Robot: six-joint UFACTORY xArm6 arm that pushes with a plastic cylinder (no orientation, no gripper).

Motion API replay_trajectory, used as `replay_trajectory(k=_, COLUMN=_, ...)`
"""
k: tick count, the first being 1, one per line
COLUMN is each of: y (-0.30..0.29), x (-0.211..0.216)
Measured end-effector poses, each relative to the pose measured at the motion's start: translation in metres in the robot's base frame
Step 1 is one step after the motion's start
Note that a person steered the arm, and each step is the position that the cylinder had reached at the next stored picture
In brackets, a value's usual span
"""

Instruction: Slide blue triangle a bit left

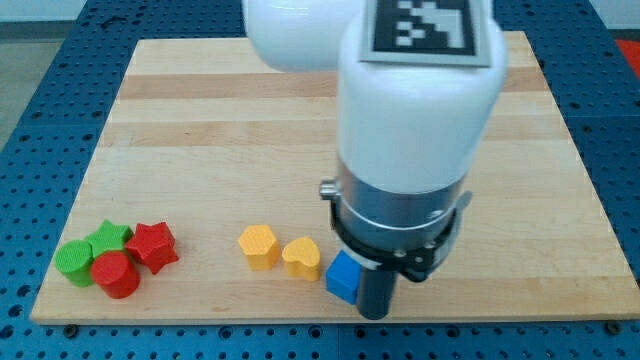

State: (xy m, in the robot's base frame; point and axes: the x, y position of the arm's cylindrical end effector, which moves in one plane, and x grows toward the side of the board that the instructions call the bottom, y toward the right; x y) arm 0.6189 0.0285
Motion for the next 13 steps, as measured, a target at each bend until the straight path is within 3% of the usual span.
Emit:
replay_trajectory(k=4, y=-0.009, x=-0.020)
replay_trajectory(k=5, y=0.012, x=-0.015)
replay_trajectory(k=7, y=0.117, x=-0.013)
replay_trajectory(k=8, y=0.143, x=-0.042)
replay_trajectory(k=9, y=0.143, x=-0.066)
replay_trajectory(k=13, y=0.089, x=-0.065)
